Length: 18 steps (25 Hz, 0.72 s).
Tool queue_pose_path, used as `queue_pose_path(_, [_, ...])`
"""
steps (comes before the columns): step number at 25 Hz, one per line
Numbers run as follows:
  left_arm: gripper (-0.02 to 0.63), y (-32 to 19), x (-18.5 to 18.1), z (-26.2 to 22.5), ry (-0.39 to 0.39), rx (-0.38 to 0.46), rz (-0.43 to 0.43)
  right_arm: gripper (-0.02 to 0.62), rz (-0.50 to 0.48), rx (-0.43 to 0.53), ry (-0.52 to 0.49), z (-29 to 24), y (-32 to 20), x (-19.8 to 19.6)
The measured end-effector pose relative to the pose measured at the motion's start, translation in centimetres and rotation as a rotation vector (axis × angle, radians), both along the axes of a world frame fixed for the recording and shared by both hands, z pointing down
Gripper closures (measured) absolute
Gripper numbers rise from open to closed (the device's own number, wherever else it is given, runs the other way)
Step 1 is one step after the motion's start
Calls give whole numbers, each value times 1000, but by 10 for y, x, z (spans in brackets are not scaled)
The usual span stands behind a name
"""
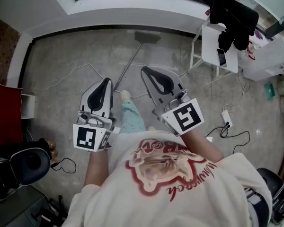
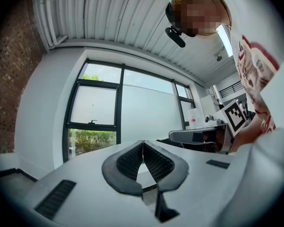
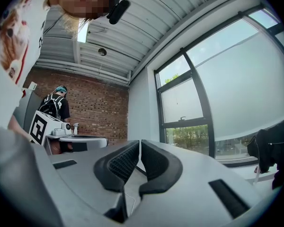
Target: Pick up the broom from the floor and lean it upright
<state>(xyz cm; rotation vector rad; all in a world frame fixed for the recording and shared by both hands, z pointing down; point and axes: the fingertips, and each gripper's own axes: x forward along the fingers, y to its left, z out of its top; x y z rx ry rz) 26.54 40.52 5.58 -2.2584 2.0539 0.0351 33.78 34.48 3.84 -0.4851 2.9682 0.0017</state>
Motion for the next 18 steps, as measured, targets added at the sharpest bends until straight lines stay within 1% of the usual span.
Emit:
queue_pose_path(3, [584,-22,-24,2,2,1,-3,563,3,-4,4,4,-23,-22])
queue_pose_path(7, [584,-58,-71,10,22,-6,-13,563,3,-21,23,14,-57,-64])
queue_pose_path(13, [584,-131,-153,9,28,-26,28,563,27,-27,31,12,-124,-146])
queue_pose_path(18, [584,-188,-217,-12,11,6,65,563,38,3,3,-8,-176,-213])
